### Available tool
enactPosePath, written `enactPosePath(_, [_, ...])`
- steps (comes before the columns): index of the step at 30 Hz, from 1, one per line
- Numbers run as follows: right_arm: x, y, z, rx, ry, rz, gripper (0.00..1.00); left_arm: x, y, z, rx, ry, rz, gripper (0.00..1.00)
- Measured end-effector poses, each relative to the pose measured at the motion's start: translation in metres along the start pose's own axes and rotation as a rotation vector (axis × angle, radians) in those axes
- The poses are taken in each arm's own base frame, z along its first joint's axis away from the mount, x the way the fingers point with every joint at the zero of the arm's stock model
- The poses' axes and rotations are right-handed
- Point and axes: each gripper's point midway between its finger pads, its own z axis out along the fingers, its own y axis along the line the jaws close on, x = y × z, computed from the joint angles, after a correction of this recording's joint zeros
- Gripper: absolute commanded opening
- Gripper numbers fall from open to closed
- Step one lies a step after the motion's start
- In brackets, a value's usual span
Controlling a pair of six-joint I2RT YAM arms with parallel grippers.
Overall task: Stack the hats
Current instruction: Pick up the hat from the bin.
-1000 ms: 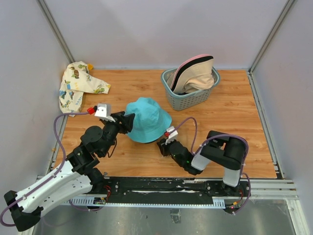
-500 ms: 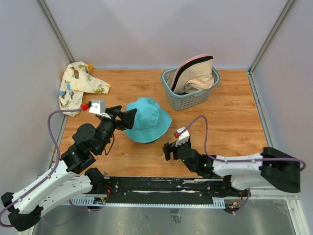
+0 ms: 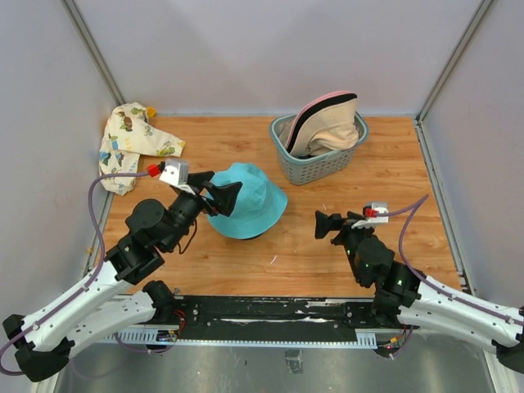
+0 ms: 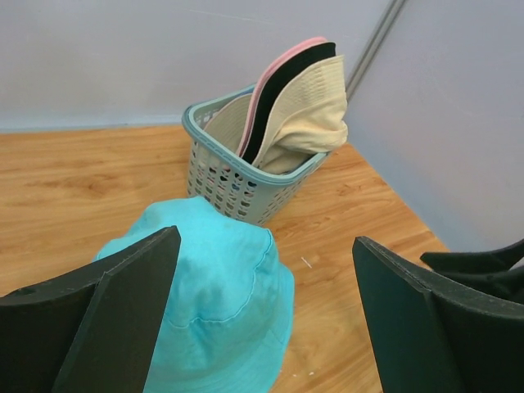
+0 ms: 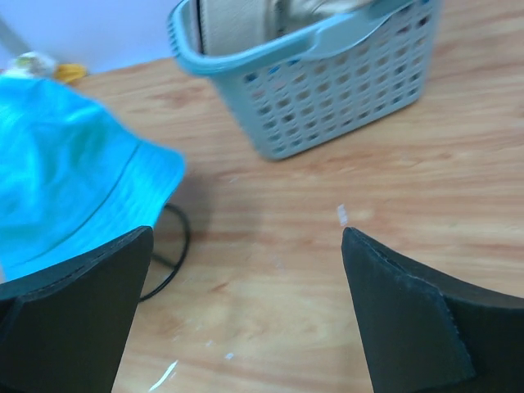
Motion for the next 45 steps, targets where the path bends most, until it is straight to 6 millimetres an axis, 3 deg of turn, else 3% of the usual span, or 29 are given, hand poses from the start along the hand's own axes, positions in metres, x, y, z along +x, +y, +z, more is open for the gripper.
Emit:
enactPosePath(2, [-0.011,-0.012,0.009,0.077,0.008,-0.062,0.97,0.0,-0.001,0.004,-0.002,0.004,0.006,0.9])
enactPosePath(8, [-0.075,-0.006,0.049,0.197,-0.004,-0.119,0.96,-0.012,-0.011,0.028,-0.014,0.017,0.038,0.89])
enactPosePath(11, [-0.096,-0.013,0.074,0.247,0.0,-0.123,0.96,-0.027,-0.023,0.051,-0.009,0.011,0.066,0.89])
enactPosePath(16, [-0.113,-0.04,0.114,0.32,0.042,-0.122,0.95,-0.041,-0.049,0.101,0.042,0.039,0.123,0.89])
enactPosePath(22, [-0.11,-0.068,0.145,0.328,0.119,-0.104,0.91,-0.039,-0.052,0.171,0.127,0.106,0.137,0.88])
enactPosePath(29, [-0.086,-0.092,0.168,0.294,0.213,-0.053,0.85,0.002,-0.05,0.24,0.28,0.247,0.1,0.85])
enactPosePath(36, [-0.072,-0.084,0.192,0.201,0.269,-0.021,0.84,0.042,-0.038,0.269,0.371,0.371,0.06,0.85])
enactPosePath(45, [-0.075,-0.085,0.211,0.167,0.266,-0.005,0.84,0.053,-0.038,0.289,0.418,0.392,0.05,0.85])
